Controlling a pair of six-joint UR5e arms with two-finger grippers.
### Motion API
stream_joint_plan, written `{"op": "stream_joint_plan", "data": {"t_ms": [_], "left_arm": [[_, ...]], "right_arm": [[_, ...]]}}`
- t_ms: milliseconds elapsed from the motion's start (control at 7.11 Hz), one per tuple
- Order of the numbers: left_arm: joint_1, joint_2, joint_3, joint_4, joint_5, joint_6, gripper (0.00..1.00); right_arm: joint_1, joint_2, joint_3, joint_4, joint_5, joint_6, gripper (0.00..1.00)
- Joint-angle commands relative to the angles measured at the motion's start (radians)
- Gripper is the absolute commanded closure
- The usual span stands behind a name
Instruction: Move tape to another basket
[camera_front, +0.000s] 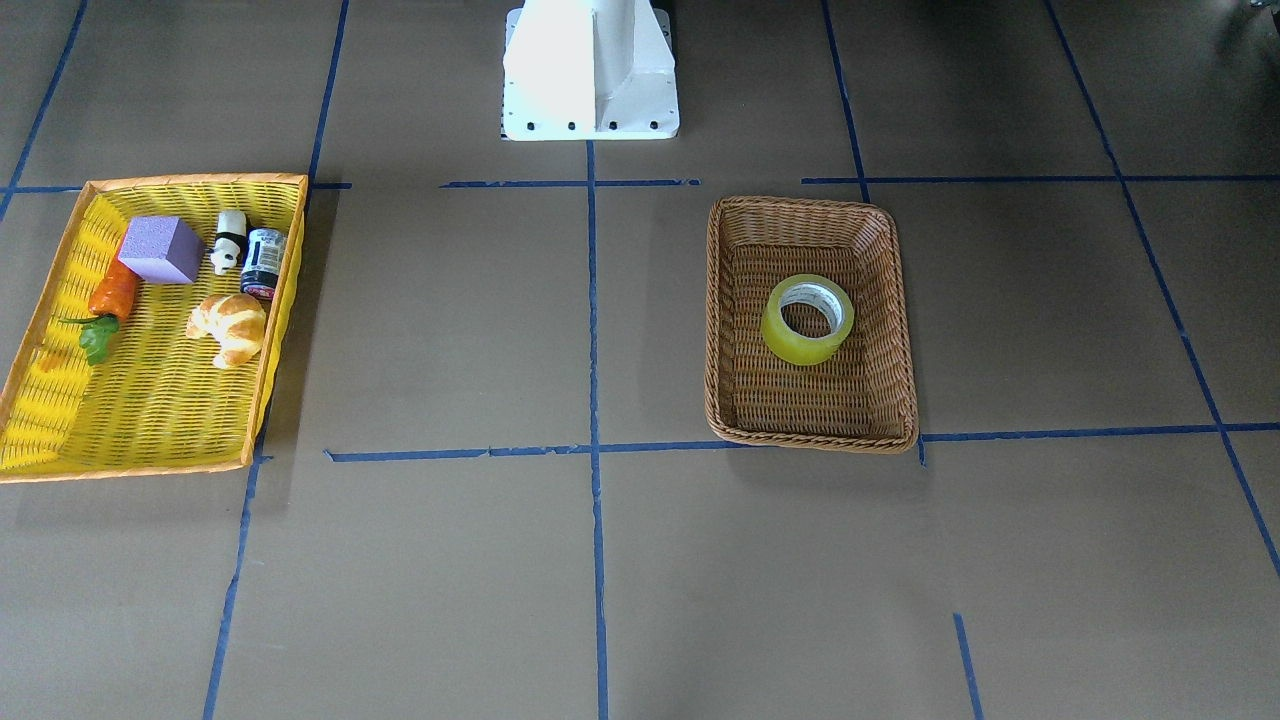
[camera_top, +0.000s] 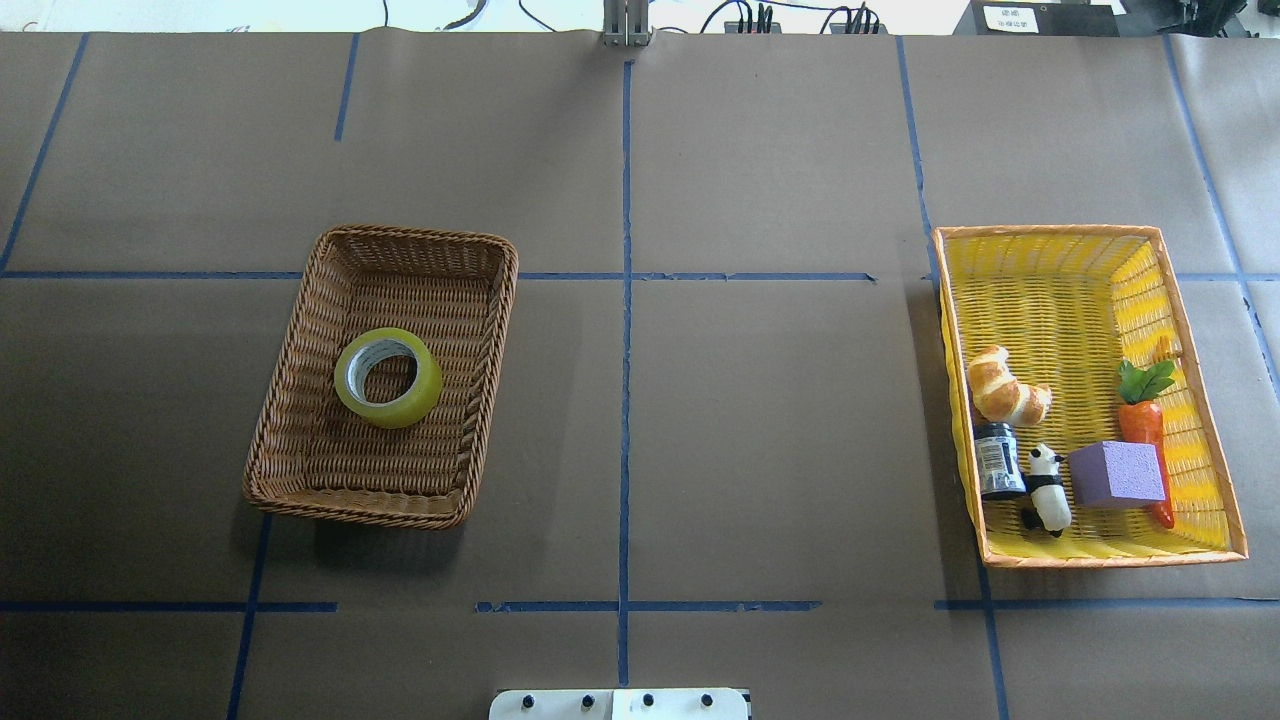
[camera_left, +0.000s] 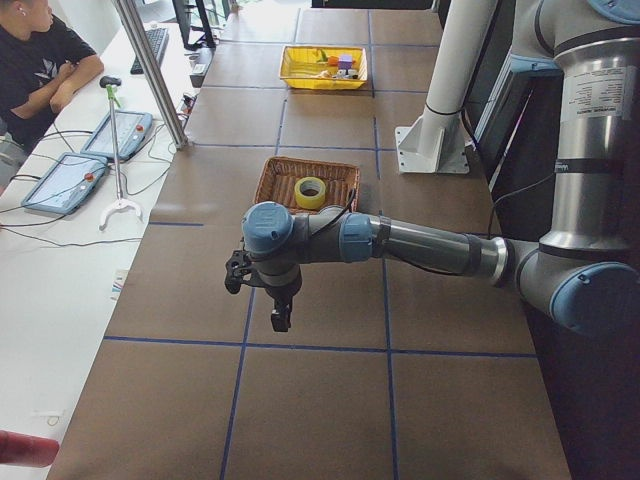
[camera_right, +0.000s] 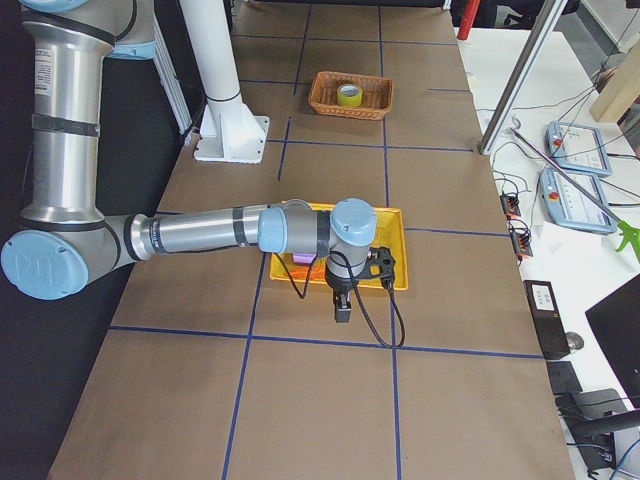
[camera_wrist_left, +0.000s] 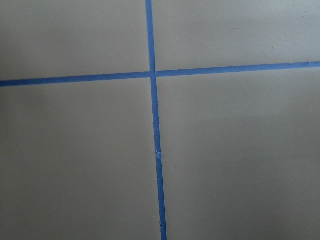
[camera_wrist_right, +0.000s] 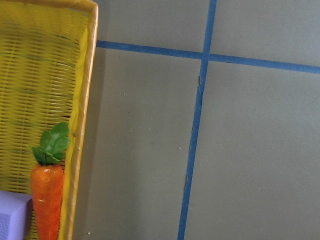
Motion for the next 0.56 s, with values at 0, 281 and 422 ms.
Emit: {"op": "stream_joint_plan", "data": {"t_ms": [0, 281, 422], "left_arm": [[-0.002, 0.004, -0.003, 0.001, 0.005, 0.0, 0.0], [-0.003, 0.007, -0.008, 0.003, 0.007, 0.0, 0.0], [-0.002, 0.006, 0.003, 0.003, 0.008, 0.0, 0.0]], "right_arm": [[0.001, -0.017, -0.024, 0.001, 0.01, -0.008, 0.0], [0.002, -0.02, -0.037, 0.002, 0.01, -0.003, 0.0], [0.002, -0.02, -0.038, 0.001, 0.01, -0.002, 0.0]]}}
